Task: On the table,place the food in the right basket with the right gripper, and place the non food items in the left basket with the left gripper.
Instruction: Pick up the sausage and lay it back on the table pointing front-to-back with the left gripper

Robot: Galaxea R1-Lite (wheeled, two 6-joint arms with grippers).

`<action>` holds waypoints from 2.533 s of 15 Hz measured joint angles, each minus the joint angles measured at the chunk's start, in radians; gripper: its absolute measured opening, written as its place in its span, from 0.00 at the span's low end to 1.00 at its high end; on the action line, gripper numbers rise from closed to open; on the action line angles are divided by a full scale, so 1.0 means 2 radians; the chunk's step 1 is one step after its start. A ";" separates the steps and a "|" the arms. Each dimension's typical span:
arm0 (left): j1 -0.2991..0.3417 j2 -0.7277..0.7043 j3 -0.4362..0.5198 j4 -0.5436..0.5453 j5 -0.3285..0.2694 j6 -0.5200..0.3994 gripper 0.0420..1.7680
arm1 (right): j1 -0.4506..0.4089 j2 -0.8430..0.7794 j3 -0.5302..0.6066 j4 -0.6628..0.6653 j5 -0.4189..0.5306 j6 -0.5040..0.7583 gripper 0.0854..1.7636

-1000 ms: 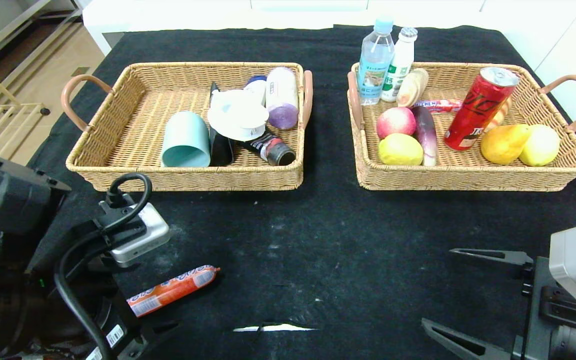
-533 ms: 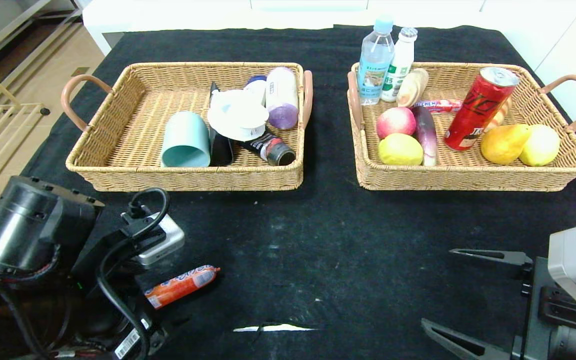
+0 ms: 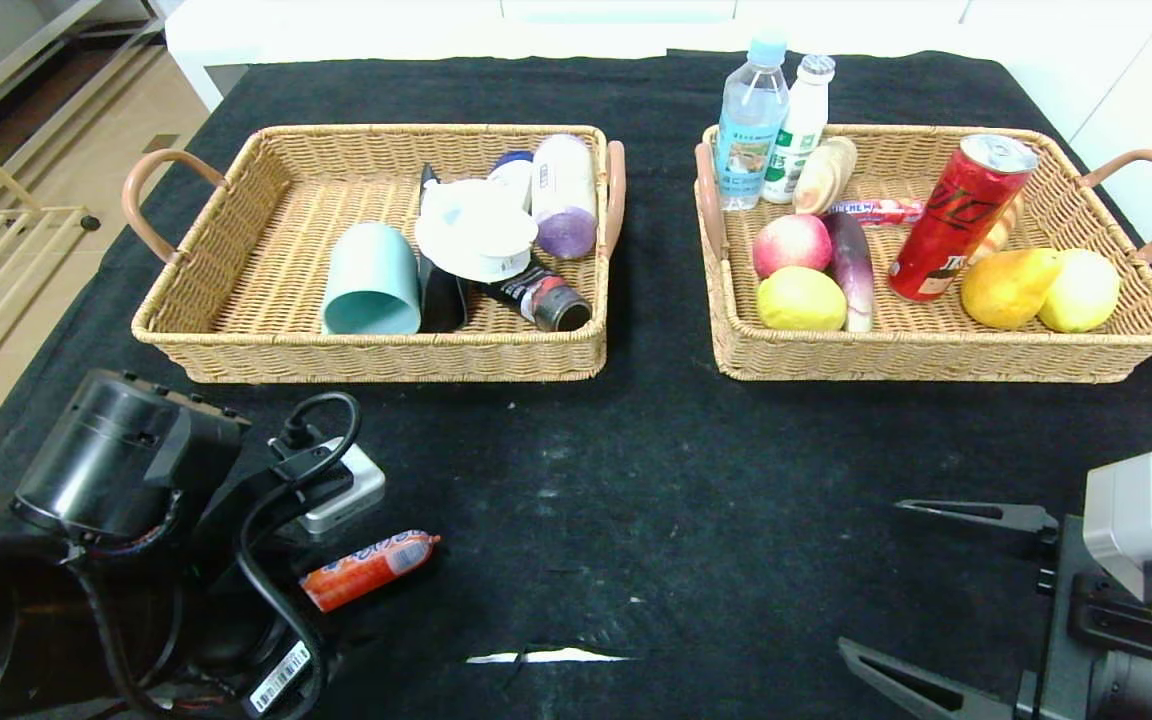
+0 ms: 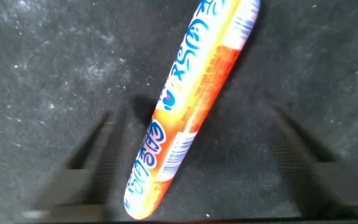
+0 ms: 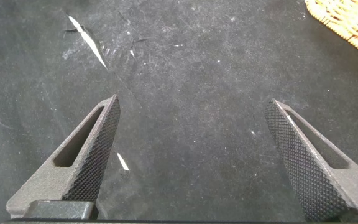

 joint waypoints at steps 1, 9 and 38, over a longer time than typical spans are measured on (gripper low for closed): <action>0.000 0.001 0.000 0.000 0.000 0.000 0.70 | 0.000 0.000 0.000 0.000 0.000 0.000 0.97; -0.001 0.008 0.003 0.000 -0.001 0.001 0.24 | -0.001 0.003 0.000 0.000 0.000 -0.001 0.97; -0.083 -0.003 -0.121 0.003 -0.099 -0.294 0.24 | -0.013 -0.027 -0.017 -0.001 0.001 0.007 0.97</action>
